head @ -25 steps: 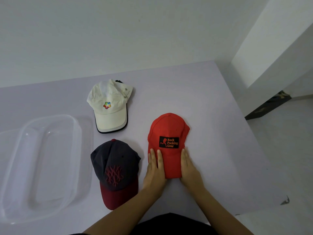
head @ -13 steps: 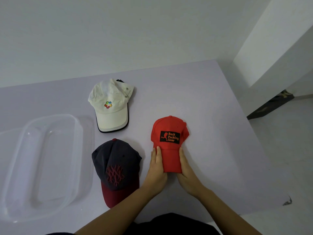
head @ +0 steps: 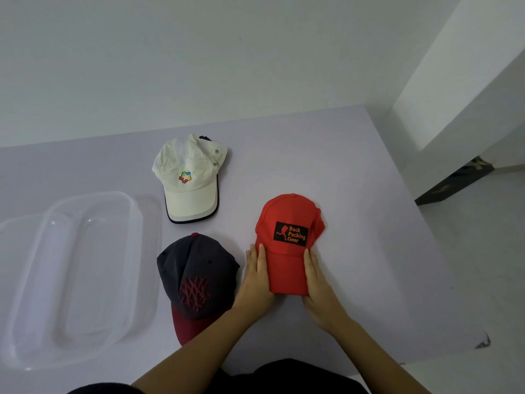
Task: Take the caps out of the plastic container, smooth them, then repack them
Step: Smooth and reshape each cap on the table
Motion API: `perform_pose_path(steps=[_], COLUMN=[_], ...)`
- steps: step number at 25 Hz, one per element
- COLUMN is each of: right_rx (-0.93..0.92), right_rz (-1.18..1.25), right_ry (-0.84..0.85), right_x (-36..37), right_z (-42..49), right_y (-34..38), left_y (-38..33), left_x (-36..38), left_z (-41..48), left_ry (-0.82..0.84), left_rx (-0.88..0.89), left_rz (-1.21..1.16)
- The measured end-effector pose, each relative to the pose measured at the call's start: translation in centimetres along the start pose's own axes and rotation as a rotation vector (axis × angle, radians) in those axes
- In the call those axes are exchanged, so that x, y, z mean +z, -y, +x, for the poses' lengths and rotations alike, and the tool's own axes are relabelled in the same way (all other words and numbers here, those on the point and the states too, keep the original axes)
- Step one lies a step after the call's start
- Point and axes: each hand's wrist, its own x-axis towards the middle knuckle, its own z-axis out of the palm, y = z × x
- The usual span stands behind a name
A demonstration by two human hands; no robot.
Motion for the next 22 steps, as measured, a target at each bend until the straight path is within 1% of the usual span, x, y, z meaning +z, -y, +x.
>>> perform_pose_path(steps=[2,5,9,11,13,16,17,18,19,22], right_rx=[-0.012,-0.037,-0.013,-0.049,-0.071,-0.045,-0.040,-0.040,-0.040,-0.029], right_rz=[0.098,0.280,0.418,0.373,0.305,0.366,0.366,0.341,0.291,0.078], right_ry=[0.019,0.021,0.041,0.044,0.051,0.019,0.014,0.019,0.025,0.053], right_x=[-0.1,-0.2,-0.1,-0.6,-1.0,-0.6,-0.4,-0.3,-0.2,0.0], right_z=[0.0,0.5,0.3,0.5,0.8,0.8,0.8,0.7,0.7,0.1], right_y=[0.0,1.0,2.7,2.7,2.5,2.7,2.6,2.3,1.8,0.3], left_y=[-0.1,-0.2,-0.4,-0.4,-0.2,-0.5,-0.5,-0.3,-0.1,0.4], left_x=[0.2,0.4,0.0,-0.2,-0.1,-0.1,-0.2,-0.3,-0.3,0.2], left_z=[-0.1,-0.2,-0.8,-0.8,-0.8,-0.7,-0.7,-0.6,-0.7,-0.9], left_ry=[0.022,0.033,-0.021,-0.066,-0.066,-0.109,-0.099,-0.064,-0.017,0.056], left_rx=[-0.010,0.012,-0.001,0.011,0.029,0.010,0.005,0.013,0.017,0.005], left_rz=[-0.046,-0.193,-0.376,-0.376,-0.301,-0.381,-0.380,-0.332,-0.273,-0.134])
